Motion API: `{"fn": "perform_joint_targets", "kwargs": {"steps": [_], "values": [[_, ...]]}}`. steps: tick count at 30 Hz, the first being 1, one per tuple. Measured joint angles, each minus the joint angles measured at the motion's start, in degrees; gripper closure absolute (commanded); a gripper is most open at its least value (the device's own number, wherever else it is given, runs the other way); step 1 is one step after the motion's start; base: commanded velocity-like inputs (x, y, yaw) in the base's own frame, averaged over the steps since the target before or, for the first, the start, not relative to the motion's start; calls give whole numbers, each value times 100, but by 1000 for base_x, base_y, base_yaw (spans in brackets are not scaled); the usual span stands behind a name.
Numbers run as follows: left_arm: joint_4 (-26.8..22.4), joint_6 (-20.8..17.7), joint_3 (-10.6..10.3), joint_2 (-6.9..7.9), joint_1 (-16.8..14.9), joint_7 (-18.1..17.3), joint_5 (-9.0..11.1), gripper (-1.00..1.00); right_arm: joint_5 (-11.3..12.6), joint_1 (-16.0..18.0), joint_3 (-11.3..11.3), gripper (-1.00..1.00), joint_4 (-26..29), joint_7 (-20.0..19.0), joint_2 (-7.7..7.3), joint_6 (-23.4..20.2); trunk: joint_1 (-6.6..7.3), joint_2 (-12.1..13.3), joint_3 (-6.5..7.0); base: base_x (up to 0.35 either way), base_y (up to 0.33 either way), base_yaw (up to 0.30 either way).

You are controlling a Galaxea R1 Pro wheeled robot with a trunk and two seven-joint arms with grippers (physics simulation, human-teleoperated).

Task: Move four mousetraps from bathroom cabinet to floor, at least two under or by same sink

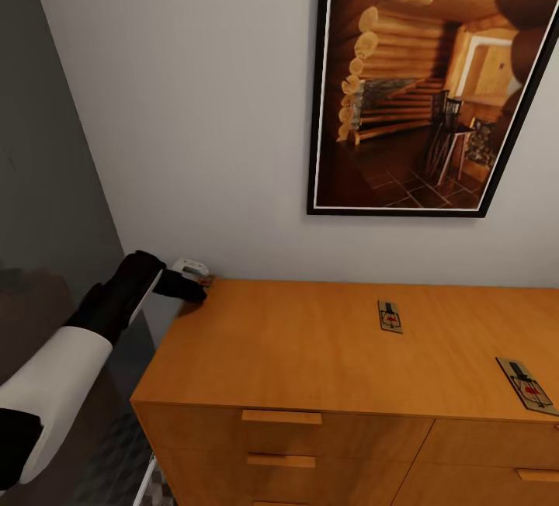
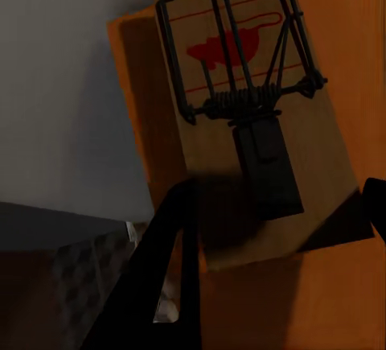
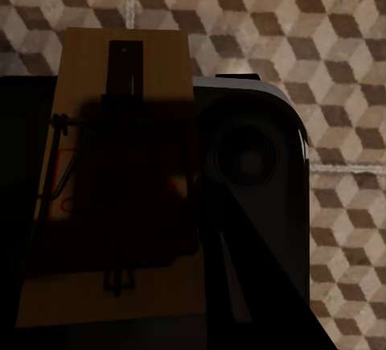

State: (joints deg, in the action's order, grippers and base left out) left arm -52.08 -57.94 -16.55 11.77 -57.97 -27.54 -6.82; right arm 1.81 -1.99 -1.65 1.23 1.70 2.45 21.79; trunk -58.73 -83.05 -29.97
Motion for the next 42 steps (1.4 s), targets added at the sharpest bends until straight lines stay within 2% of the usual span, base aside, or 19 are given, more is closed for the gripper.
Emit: {"fn": "perform_joint_targets", "kwargs": {"steps": [8, 14, 42], "values": [[-356, -17, 6, 81, 0, 5, 3, 100, -2, 0, 0, 100, 0, 2, 0, 0, 0, 0, 0, 0, 0, 0], [-421, -21, 1, 104, 0, 5, 5, 100, -2, 0, 0, 100, 0, 0, 0, 0, -1, 1, 0, -67, 0, 0], [-373, -20, -11, 102, 0, 7, 10, 100, -2, 0, 4, 100, 0, 3, -9, 0, -4, 0, 0, -327, 0, 0]]}}
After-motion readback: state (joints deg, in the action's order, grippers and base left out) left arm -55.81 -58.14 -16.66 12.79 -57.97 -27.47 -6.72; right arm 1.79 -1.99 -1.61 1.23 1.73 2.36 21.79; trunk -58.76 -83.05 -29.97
